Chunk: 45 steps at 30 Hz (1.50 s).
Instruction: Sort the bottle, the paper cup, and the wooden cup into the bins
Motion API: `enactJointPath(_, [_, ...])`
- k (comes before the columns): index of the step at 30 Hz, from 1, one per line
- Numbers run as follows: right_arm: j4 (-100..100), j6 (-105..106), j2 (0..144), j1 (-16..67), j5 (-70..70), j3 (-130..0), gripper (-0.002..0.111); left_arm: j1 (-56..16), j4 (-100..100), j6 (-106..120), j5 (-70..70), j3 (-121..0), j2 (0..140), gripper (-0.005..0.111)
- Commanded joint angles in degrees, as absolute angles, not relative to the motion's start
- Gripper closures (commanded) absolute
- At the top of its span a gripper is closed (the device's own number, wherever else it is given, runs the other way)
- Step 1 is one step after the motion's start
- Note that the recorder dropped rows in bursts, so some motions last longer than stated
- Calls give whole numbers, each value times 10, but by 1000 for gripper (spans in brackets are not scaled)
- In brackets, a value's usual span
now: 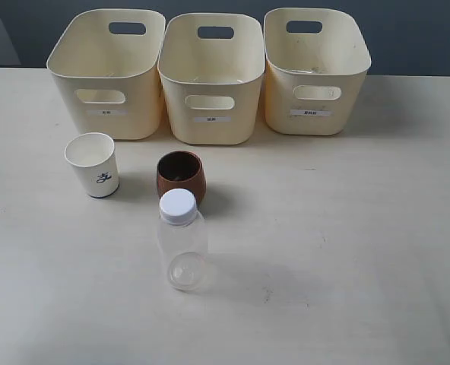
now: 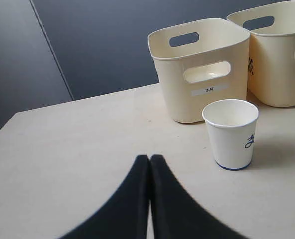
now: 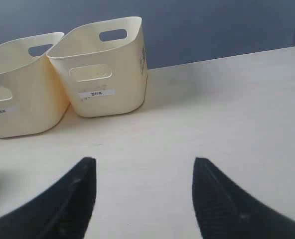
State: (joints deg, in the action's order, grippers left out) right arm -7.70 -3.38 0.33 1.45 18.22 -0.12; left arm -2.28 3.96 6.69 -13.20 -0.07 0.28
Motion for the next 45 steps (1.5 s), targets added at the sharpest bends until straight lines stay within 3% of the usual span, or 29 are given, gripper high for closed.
enactJointPath(1, [-76, -32, 0, 11, 177, 0, 53, -25, 40, 66, -129, 0, 0, 107])
enactJointPath(35, [-74, -29, 0, 11, 170, 0, 53, -25, 40, 66, -129, 0, 0, 107])
enactJointPath(39, [-102, -36, 0, 11, 88, 0, 53, -25, 40, 66, -129, 0, 0, 107])
enactJointPath(45, [-321, -65, 0, 11, -36, 0, 53, -25, 40, 66, -129, 0, 0, 107])
